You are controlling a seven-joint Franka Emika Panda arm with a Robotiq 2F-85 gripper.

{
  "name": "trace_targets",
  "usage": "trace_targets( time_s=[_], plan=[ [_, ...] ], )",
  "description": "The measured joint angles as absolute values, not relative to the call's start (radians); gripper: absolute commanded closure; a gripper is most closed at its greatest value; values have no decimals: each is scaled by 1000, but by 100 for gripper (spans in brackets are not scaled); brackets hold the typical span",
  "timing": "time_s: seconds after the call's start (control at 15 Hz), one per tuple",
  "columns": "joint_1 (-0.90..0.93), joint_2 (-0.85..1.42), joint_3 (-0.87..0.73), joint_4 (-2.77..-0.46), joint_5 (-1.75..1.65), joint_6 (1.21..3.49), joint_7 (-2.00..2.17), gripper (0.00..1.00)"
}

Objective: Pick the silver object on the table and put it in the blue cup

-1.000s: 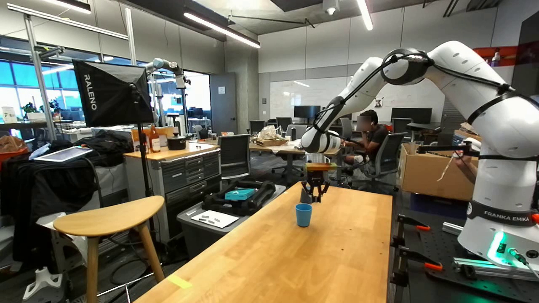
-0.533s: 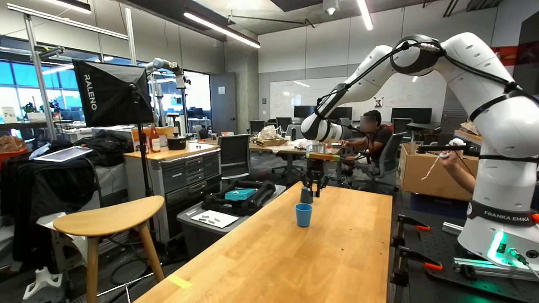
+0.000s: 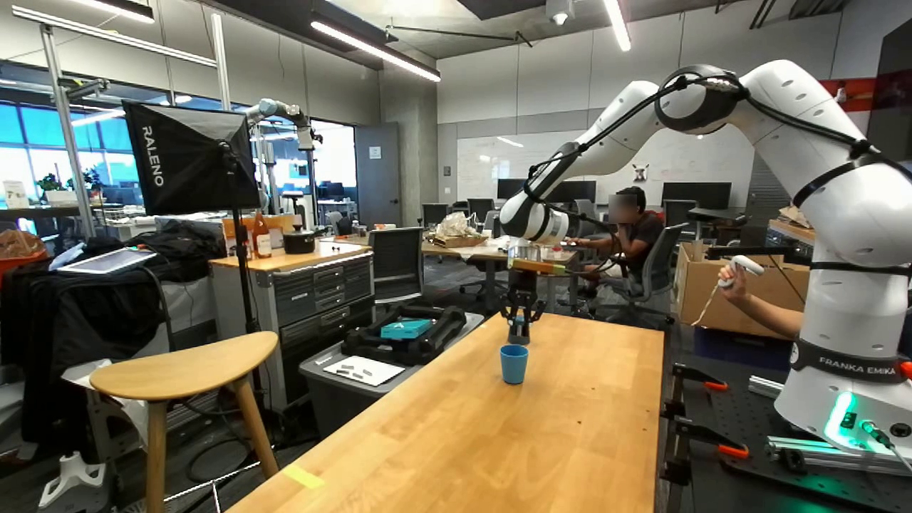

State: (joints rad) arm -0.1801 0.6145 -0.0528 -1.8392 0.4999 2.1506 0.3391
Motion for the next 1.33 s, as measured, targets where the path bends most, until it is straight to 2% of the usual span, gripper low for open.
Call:
trace_targets(
  time_s=[0.33,0.4,0.47,0.6,0.87,0.93,1.07,1.33],
  plan=[
    [-178,728,-53,-1740,500,2151,367,87],
    [-177,748,-53,-1728,500,2150,373,81],
    [-175,764,-53,-1719,500,2149,378,43],
    [-171,788,-53,-1708,500,2138,388,35],
    [-170,783,-55,-1704,491,2102,398,5],
    [-170,774,-58,-1704,480,2094,398,7],
    [-169,744,-69,-1706,450,2075,398,0],
    [-167,649,-101,-1711,367,1999,398,0]
  ],
)
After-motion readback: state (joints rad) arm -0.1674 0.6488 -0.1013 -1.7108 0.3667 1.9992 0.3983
